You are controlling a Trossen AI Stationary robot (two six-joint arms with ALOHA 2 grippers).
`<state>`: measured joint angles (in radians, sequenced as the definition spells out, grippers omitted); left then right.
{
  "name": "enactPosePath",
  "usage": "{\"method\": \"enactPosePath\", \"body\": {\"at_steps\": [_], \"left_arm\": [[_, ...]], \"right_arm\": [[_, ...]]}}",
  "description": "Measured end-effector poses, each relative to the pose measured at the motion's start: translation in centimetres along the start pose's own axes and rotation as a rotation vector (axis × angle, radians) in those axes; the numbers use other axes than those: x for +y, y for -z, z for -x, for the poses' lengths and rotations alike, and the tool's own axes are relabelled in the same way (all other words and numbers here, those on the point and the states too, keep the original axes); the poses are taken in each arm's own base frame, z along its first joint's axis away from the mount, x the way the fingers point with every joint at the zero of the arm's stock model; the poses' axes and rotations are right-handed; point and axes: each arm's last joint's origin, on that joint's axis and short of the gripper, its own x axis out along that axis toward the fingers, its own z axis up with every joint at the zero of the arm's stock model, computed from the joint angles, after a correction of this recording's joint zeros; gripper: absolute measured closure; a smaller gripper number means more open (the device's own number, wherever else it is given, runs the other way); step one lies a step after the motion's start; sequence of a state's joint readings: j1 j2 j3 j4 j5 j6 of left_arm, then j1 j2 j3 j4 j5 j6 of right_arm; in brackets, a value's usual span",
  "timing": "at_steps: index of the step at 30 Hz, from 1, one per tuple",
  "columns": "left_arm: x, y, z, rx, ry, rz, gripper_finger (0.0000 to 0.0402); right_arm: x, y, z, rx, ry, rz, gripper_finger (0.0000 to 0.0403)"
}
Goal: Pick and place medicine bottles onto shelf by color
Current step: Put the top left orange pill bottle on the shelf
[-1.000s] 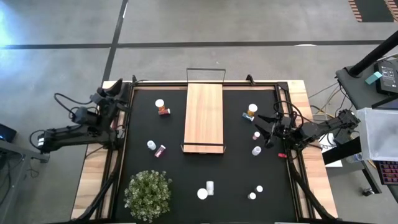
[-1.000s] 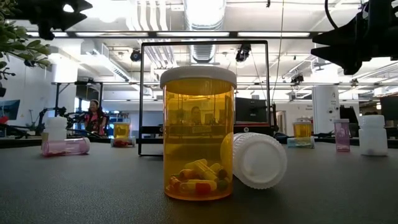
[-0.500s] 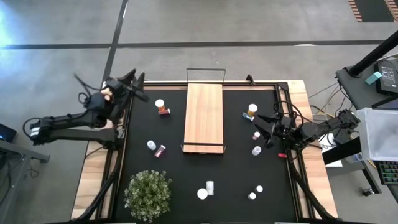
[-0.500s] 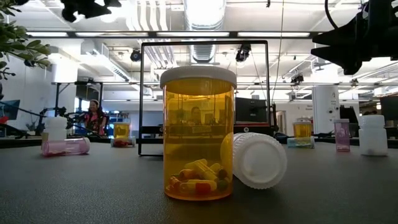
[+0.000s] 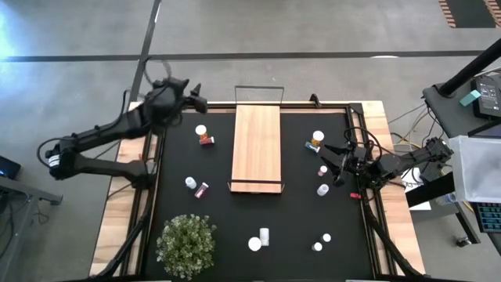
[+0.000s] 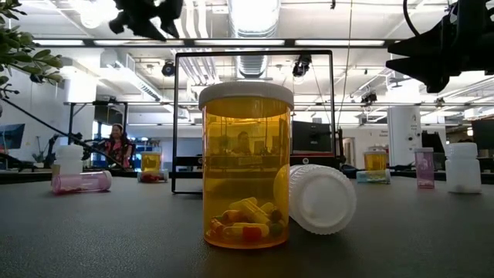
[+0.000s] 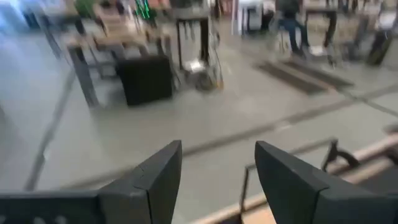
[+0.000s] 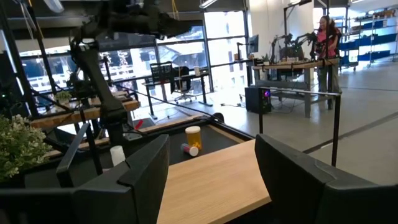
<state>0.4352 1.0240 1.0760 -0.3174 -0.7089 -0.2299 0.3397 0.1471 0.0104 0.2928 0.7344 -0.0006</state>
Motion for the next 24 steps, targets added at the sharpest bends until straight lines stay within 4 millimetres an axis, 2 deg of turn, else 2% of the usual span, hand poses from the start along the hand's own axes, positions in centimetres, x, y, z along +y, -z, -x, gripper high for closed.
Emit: {"method": "enactPosePath", "body": {"at_steps": [6, 10, 13, 18, 24], "left_arm": [[2.0, 0.4, -4.3, 0.365, 0.057, 0.214, 0.0214], [3.2, 2.6, -7.0, 0.601, 0.020, 0.364, 0.0214], [3.5, 4.5, -8.3, 0.742, -0.072, 0.513, 0.0214], [3.2, 6.9, -9.8, 0.853, -0.192, 0.683, 0.0214], [3.1, 7.6, -10.2, 0.894, -0.213, 0.681, 0.0214]], "right_arm": [[0.0, 0.0, 0.0, 0.000, 0.000, 0.000, 0.0174], [0.0, 0.0, 0.0, 0.000, 0.000, 0.000, 0.0174], [0.0, 0.0, 0.0, 0.000, 0.000, 0.000, 0.0174], [0.0, 0.0, 0.0, 0.000, 0.000, 0.000, 0.0174], [0.0, 0.0, 0.0, 0.000, 0.000, 0.000, 0.0174]]}}
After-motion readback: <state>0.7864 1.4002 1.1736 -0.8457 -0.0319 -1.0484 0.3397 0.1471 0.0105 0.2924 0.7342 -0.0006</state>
